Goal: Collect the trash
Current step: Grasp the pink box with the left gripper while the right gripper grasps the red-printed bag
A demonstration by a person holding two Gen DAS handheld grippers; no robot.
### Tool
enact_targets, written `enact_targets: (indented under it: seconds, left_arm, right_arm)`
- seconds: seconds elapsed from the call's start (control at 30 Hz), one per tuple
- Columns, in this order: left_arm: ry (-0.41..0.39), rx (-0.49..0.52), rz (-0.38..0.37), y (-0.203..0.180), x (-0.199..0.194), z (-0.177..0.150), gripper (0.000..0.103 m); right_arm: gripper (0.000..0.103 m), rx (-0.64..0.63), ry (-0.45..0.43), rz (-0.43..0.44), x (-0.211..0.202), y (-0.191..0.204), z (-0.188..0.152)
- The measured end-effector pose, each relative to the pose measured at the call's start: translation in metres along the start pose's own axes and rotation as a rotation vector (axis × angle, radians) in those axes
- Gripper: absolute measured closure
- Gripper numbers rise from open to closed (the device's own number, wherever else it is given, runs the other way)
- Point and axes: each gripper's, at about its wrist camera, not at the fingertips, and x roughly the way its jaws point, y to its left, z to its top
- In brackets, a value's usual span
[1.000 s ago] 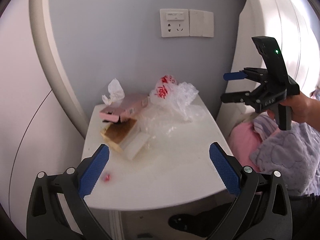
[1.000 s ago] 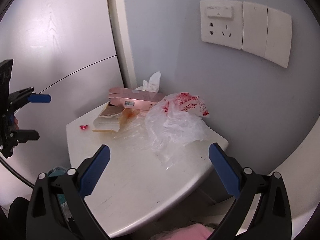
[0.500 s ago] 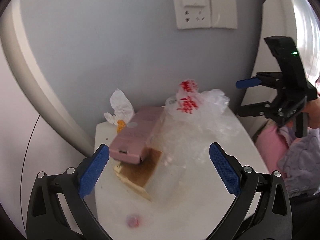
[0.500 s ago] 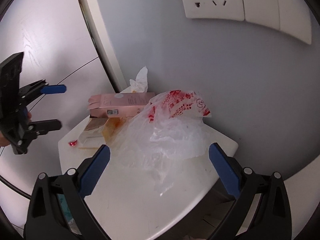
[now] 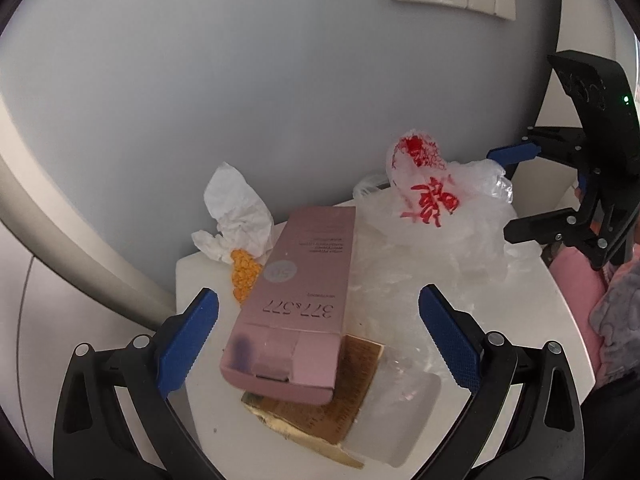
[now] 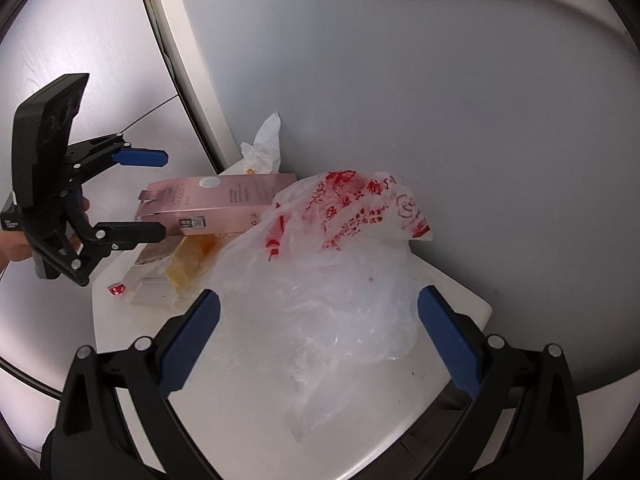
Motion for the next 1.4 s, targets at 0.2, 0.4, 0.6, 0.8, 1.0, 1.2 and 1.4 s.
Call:
enact_targets:
  seconds: [0.2, 0.4, 0.6, 0.8, 1.0, 1.2, 1.4]
  left_arm:
    - [0.036, 0.023, -0.02, 0.004, 0.022, -0.001, 0.006]
    - [0.052, 0.007, -0.04, 0.01, 0.034, 0.001, 0.006]
    - [0.063, 0.018, -0.044, 0.009, 0.04, 0.003, 0.035]
    - [0.062, 0.017, -0.056, 0.007, 0.039, 0.003, 0.045]
    - [0.053, 0.013, -0.052, 0.005, 0.035, 0.0, 0.046]
    - [0.04, -0.001, -0.047, -0.003, 0.026, 0.001, 0.047]
    - [0.012, -0.012, -0.022, -0.007, 0.008, 0.001, 0.047]
  right_arm:
    - [0.006, -0.017, 0.014, -0.006, 0.011, -0.002, 0.003]
    - [0.006, -0.031, 0.024, -0.022, 0.021, -0.002, 0.007]
    - [0.006, -0.045, 0.027, -0.046, 0.03, 0.001, 0.01]
    - [0.007, -0.022, 0.04, -0.05, 0.042, 0.0, 0.009]
    - [0.057, 0.027, 0.03, -0.042, 0.041, -0.006, 0.005]
    - [0.084, 0.029, 0.009, -0.031, 0.027, -0.007, 0.003]
    - [0.085, 0.036, -0.04, -0.017, -0.002, -0.004, 0.007]
